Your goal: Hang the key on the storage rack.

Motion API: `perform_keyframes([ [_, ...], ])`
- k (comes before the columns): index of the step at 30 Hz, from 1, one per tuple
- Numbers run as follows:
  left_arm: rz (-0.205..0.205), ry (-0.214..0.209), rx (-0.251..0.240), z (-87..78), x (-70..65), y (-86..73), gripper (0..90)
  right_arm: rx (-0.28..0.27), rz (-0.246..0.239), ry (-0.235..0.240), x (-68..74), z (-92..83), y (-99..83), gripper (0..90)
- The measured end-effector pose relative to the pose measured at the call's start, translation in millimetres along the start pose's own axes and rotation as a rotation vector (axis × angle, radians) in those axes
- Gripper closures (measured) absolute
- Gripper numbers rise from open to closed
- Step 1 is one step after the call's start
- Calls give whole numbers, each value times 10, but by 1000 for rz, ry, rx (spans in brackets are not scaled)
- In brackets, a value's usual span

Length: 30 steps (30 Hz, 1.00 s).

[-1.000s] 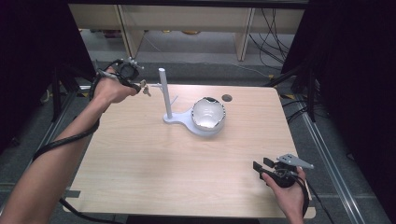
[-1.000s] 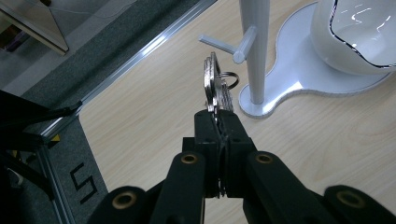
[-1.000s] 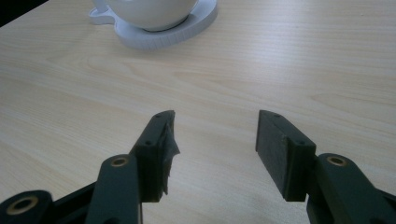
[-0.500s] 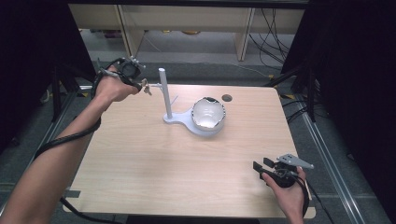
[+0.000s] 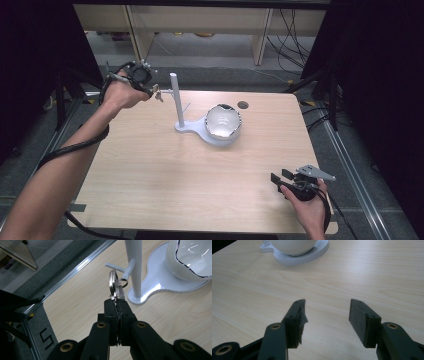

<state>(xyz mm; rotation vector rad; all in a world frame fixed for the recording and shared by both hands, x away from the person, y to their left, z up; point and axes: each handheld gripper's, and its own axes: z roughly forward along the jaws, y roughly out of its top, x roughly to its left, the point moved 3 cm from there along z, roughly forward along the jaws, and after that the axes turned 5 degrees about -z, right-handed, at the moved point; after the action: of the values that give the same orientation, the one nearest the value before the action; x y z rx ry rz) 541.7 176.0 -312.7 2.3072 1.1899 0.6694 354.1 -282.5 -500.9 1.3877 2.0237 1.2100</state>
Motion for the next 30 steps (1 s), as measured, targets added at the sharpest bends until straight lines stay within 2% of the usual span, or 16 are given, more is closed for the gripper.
perform_keyframes([
  [2,5,-2,4,1,-13,1,871,2,17,15,18,-7,1,476],
  [4,10,-6,6,3,-22,5,871,18,4,5,9,-15,0,477],
  [5,10,-7,6,4,-27,7,871,11,-30,-6,-15,-1,2,476],
  [9,12,-7,11,30,-43,21,871,11,-32,-3,-13,-5,4,476],
  [14,14,-6,11,40,-54,39,871,16,-26,0,-13,-12,8,475],
  [15,15,-7,9,41,-59,44,871,7,10,3,10,-3,0,476],
  [20,15,-6,16,50,-55,43,871,8,13,11,13,-6,0,475],
  [22,14,-5,16,58,-49,41,871,1,-23,5,-15,-3,5,475],
  [24,13,-2,18,67,-38,42,871,6,9,6,8,-4,-1,475],
  [26,13,-2,18,67,-35,45,871,15,14,11,14,-17,0,475],
  [27,12,-1,18,69,-35,50,871,10,-34,-12,-23,1,3,475],
  [30,18,0,22,71,-36,56,871,9,-36,-2,-19,-6,3,475],
])
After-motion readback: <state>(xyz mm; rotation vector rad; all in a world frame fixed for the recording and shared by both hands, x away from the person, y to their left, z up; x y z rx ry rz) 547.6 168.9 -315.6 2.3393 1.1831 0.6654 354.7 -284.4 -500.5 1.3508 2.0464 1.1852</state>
